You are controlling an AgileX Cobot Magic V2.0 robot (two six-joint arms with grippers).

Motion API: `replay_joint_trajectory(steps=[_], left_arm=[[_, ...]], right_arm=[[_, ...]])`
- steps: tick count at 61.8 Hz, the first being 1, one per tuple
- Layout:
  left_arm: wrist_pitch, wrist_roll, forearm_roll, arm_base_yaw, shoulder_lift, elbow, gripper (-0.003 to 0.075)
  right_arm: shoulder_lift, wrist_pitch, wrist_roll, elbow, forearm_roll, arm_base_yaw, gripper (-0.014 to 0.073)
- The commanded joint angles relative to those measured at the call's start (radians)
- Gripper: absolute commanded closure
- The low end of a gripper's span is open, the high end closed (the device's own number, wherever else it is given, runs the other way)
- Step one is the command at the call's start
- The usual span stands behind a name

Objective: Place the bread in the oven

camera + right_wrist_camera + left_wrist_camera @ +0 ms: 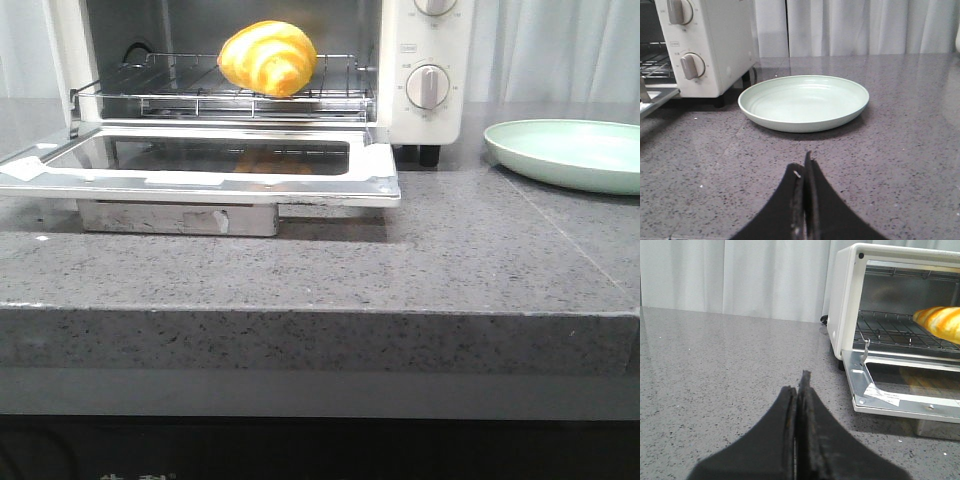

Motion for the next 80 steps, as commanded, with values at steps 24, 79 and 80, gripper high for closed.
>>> replay_joint_trajectory(steps=[24,79,80], left_arm=[[-0.087,-0.004,0.001,0.002,-0.028,0.03,0.0738],[-0.087,-0.004,0.001,0.002,-0.028,0.03,0.0738],[-0.087,-0.004,0.001,0.002,-0.028,0.03,0.0738]], right_arm=[[-0.023,-0.109,-0.23,-0.002,0.205,-0.007,0.0661],[-0.023,-0.109,-0.23,-0.002,0.205,-0.053,0.0661],[-0.023,-0.109,-0.23,-0.002,0.205,-0.052,0.0661]])
